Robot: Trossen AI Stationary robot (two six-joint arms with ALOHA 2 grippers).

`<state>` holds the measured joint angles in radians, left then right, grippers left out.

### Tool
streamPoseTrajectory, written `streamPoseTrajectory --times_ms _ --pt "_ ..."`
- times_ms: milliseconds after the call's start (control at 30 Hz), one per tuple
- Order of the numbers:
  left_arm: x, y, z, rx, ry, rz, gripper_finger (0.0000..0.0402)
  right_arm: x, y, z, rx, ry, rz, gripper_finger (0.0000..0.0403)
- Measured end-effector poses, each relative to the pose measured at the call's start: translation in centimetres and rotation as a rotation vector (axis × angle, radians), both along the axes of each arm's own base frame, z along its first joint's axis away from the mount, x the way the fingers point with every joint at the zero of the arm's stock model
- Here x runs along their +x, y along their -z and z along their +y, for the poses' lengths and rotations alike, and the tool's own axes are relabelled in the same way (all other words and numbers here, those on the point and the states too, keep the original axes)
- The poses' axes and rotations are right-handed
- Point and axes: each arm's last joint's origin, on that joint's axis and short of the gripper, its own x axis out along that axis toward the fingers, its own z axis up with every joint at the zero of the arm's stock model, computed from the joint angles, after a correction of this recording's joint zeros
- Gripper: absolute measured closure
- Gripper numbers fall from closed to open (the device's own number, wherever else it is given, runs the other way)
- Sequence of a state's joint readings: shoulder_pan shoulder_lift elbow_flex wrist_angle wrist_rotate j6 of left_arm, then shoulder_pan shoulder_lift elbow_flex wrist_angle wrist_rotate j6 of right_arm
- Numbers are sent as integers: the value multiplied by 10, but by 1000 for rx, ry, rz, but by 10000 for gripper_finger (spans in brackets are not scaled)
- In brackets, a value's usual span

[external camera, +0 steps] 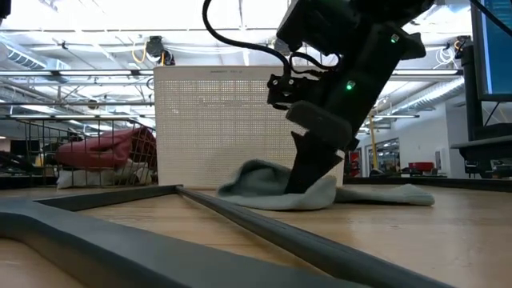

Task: Pick & Place Cloths
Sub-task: Put the gray sock into the transparent bin

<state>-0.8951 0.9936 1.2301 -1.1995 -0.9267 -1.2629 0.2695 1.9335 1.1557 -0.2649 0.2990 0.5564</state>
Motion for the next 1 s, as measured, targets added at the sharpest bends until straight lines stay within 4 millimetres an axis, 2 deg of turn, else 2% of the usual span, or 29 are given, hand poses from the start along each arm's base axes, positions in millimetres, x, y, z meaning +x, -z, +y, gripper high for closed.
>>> streamPoseTrajectory --times_ms 133,200,400,567,800,1000 --pt "0 0 0 -1 3 3 133 -4 -13 5 99 -79 2 396" --pt "0 0 0 0 4 4 133 -7 -26 6 128 -118 -20 397" --pt "2 -2 -3 -9 16 -17 133 -17 -85 4 200 -165 -202 399" --pt "8 -9 -8 9 65 -69 133 -31 -139 -4 246 -164 -420 401" --pt "33 -19 -15 79 81 -160 133 -49 -196 -19 261 -172 -707 402" --pt "68 -22 -24 194 107 -209 133 -63 -220 -33 203 -229 -811 402"
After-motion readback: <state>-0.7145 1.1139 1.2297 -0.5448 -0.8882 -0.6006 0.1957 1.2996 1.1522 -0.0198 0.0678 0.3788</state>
